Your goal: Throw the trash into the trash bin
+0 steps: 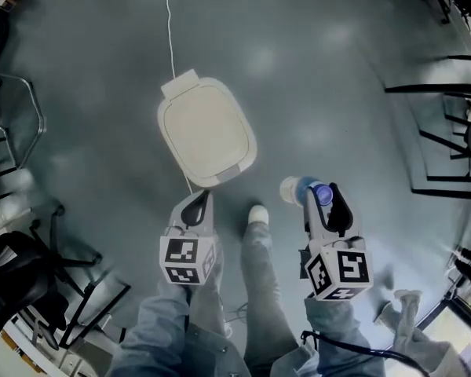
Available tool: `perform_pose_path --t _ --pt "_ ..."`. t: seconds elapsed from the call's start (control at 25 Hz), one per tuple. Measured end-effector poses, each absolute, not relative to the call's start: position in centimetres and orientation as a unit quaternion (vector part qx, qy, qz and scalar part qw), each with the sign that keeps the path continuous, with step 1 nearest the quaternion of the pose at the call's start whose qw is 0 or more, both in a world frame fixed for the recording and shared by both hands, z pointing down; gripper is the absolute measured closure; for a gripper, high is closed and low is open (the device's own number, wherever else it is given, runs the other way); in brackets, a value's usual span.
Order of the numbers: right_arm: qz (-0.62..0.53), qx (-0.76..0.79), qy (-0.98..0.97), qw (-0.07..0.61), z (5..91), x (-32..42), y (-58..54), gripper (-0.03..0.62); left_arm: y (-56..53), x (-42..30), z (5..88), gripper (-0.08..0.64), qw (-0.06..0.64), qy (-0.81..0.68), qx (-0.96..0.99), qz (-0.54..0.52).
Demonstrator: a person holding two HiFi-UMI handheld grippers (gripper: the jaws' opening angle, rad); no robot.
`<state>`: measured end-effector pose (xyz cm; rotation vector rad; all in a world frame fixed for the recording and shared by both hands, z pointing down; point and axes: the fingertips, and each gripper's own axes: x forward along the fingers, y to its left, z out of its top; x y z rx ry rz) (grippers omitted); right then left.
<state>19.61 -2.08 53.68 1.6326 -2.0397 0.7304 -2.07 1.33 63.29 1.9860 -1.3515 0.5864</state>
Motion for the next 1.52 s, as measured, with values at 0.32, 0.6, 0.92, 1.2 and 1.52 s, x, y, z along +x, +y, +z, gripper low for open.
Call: perform_pose_path --t 0.32,0.6,0.92,1.2,1.52 --pt "0.256 0.589 -0.734 0.221 54.7 21.5 -2.7 0.393 0.8 0.4 68.2 0.551 0.351 -0.525 0.734 0.251" --pt "0.255 0.584 -0.738 0.225 56.1 23.1 -3.5 0.393 0.8 1.7 69.5 0.551 0.354 -0.526 0.728 0.262" --pt "0.259 0.578 -0.738 0.232 57.3 24.2 -3.7 0.393 0.4 2.0 70.7 0.551 0.349 -0.531 0.721 0.275" --pt "0.263 0.576 -0.738 0.233 58.3 25.0 -4.0 0.393 0.6 1.9 72.8 0.551 0.367 -0.534 0.703 0.294" --pt "0.274 0.579 -0.732 0.232 59.6 26.2 -4.4 0.393 0.0 2.6 73.8 0.551 0.361 -0.535 0.698 0.310"
